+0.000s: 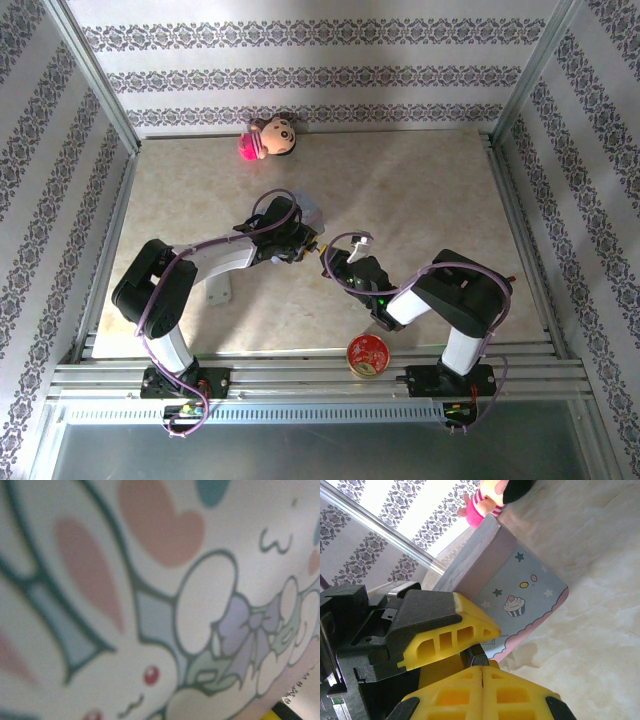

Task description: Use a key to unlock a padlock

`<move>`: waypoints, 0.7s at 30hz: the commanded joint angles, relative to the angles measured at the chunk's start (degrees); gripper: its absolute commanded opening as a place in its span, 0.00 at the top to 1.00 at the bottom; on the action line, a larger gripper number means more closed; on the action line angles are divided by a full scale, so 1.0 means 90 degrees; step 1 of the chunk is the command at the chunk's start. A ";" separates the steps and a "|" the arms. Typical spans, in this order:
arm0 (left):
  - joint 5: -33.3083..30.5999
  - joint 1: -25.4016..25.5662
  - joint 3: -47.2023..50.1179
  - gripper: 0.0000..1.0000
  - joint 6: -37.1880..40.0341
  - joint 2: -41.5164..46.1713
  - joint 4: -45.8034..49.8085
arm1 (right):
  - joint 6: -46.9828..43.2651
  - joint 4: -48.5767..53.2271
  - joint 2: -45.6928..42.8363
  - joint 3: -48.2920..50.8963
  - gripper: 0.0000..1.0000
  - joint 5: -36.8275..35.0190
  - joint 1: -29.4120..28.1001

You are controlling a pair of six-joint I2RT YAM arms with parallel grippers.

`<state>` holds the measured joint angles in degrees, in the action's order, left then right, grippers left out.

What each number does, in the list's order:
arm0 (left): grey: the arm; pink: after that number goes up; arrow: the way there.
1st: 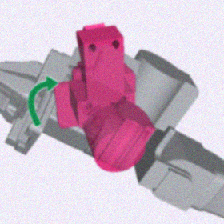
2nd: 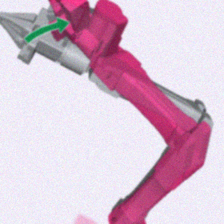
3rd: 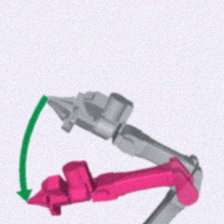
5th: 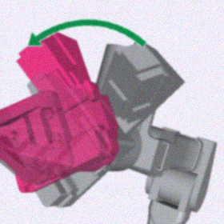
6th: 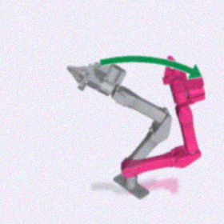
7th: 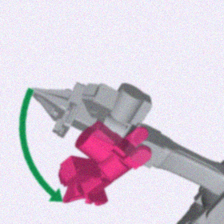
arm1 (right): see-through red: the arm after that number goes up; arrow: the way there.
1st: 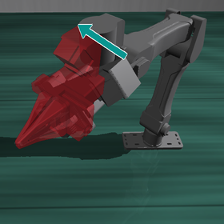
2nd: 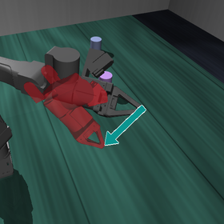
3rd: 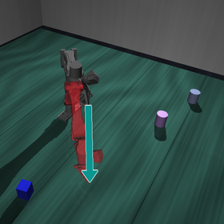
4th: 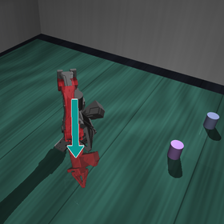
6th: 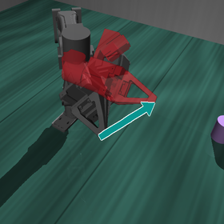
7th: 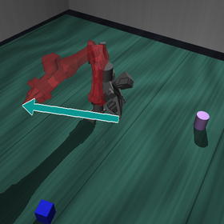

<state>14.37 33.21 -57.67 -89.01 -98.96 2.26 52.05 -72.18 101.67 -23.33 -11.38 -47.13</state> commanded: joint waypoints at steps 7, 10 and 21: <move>0.0830 0.0050 -0.0028 0.98 -0.0492 -0.0194 0.0188 | -0.0607 0.0039 0.0092 -0.0393 1.00 0.0250 -0.0085; 0.0860 0.0050 -0.0048 0.97 -0.0491 -0.0206 0.0188 | -0.0930 0.0189 0.0070 -0.0477 1.00 0.0417 -0.0085; 0.0923 0.0075 -0.0134 0.97 -0.0443 -0.0244 0.0222 | -0.1482 0.0352 0.0169 -0.0611 1.00 0.0724 -0.0047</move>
<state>13.02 32.49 -57.78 -88.92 -99.66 2.33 41.95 -68.36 102.59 -26.28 -9.67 -47.07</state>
